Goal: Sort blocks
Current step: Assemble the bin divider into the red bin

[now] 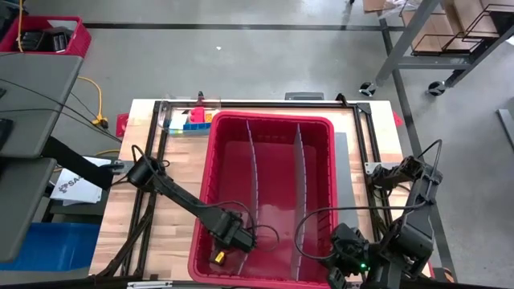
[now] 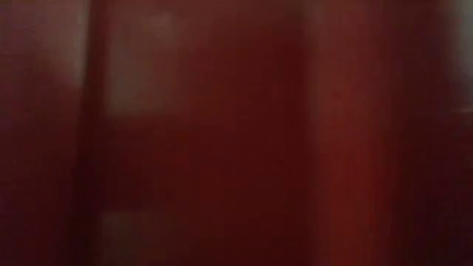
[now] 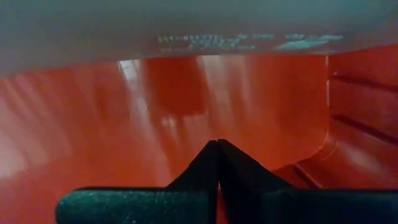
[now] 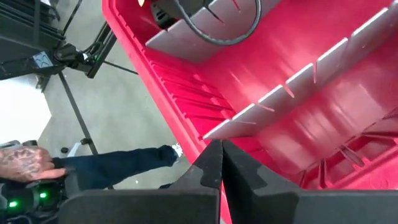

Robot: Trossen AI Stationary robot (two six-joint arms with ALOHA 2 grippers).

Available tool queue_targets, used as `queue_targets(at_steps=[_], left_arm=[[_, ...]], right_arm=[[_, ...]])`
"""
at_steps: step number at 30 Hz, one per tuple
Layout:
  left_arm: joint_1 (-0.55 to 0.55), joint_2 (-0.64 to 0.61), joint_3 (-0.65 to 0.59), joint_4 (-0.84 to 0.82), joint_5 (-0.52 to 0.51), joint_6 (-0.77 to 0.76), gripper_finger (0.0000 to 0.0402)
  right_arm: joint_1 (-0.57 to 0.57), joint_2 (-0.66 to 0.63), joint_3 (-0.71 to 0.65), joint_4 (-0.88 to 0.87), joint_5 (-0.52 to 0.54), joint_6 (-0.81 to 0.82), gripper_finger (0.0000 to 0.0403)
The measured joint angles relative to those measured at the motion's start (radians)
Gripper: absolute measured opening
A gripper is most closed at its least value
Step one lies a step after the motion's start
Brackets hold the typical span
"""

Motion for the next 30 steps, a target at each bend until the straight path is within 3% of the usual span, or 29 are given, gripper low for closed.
queue_targets(at_steps=[16,23,30], left_arm=[[-0.044,0.011,-0.004,0.435,-0.073,-0.056,0.0000],[-0.066,0.000,-0.084,0.511,-0.082,-0.158,0.0000],[-0.106,-0.124,-0.273,0.807,-0.220,-0.301,0.0000]], right_arm=[[-0.022,-0.001,0.000,0.004,0.008,-0.007,0.0000],[-0.027,-0.002,0.000,0.009,0.008,-0.015,0.0000],[-0.027,-0.002,0.000,0.022,0.025,-0.018,0.0000]])
